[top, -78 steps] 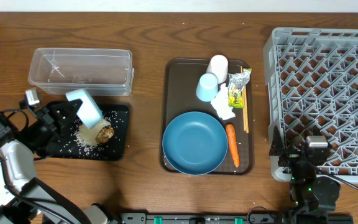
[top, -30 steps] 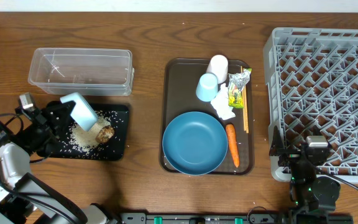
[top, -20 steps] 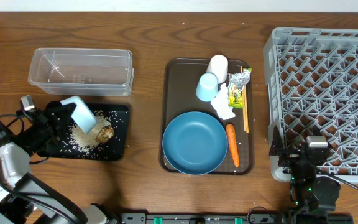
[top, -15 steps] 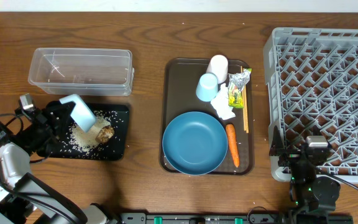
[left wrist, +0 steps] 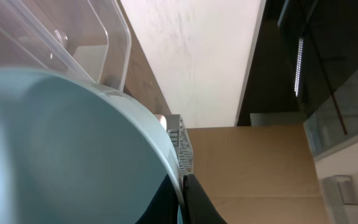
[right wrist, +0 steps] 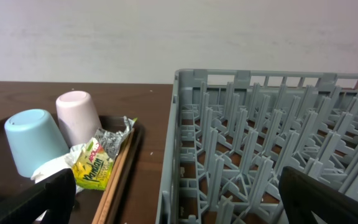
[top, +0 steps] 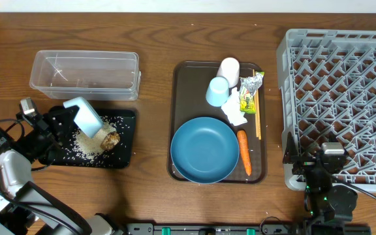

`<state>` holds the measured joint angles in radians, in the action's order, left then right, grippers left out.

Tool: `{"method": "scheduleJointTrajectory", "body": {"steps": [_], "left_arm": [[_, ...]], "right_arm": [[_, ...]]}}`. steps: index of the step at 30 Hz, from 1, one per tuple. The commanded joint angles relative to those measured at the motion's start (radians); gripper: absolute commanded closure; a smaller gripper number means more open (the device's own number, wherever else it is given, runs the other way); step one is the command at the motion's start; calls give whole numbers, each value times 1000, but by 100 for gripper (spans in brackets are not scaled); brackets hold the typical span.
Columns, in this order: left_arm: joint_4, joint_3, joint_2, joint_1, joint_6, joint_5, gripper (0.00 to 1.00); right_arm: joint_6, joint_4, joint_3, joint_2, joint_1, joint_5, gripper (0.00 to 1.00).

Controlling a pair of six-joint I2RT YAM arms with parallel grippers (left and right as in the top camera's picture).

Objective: Sort waste into correct bins and load items into the dishwasher rack
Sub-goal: 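Tilt the rice bowl with the left gripper to pour rice onto the black tray, then carry the empty bowl back and set it on the brown tray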

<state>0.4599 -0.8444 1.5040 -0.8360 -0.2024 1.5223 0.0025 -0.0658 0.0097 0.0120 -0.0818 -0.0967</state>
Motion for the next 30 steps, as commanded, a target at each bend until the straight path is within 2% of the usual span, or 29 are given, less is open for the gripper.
{"method": "scheduleJointTrajectory", "body": {"steps": [1,8,14,22,26,30], "left_arm": [[-2,3,12,3,18,37,94],[-2,3,9,27,10,48,94],[10,3,-64,77,-21,40,94],[18,3,-319,224,-218,-304,94],[64,1,-459,327,-256,-477,94],[84,1,-558,477,-244,-654,94]], "right_arm": [[-15,-1,-4,-6,-16,-1,1],[-15,-1,-4,-6,-16,-1,1],[-15,-1,-4,-6,-16,-1,1],[-15,-1,-4,-6,-16,-1,1],[-15,-1,-4,-6,-16,-1,1],[-15,-1,-4,-6,-16,-1,1]]}}
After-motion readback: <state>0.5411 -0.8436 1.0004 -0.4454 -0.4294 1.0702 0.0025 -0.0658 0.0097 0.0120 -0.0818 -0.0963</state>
